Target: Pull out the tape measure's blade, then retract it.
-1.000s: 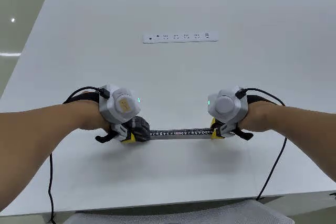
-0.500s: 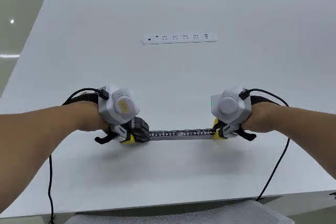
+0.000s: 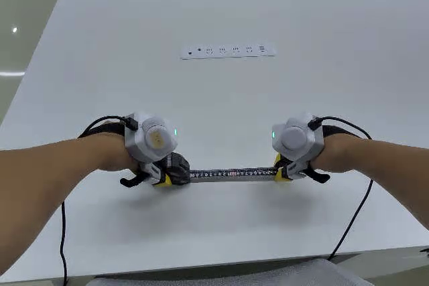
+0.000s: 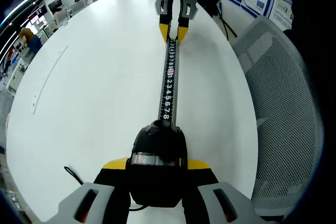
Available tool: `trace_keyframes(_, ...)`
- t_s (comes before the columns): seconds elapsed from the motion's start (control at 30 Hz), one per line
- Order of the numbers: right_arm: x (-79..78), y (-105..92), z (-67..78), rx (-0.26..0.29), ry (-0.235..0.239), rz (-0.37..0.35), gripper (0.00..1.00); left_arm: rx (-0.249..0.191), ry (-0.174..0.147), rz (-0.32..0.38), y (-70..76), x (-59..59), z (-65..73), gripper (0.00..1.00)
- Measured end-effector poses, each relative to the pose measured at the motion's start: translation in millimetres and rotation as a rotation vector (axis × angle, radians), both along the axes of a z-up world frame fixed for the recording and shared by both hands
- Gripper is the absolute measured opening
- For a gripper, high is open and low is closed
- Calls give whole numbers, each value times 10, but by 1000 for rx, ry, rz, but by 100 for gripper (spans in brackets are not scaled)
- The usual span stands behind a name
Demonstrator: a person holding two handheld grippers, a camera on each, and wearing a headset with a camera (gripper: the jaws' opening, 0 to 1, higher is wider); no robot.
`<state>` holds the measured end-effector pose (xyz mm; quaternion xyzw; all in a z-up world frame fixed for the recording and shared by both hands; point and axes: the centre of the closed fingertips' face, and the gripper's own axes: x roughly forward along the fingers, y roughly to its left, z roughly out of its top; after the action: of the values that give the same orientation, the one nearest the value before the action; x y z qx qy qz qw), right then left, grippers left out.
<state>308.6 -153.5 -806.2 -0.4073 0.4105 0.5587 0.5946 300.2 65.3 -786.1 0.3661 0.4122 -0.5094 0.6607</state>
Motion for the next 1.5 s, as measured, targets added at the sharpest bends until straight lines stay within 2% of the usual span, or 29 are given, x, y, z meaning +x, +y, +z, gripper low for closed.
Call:
trace_keyframes(0.77,-4,-38,-22,0,2,-7,12,0,0,2,3,-3,1,35)
trace_keyframes(1.5,-1,-177,-10,-16,-3,-16,12,2,1,4,-11,-7,-15,35)
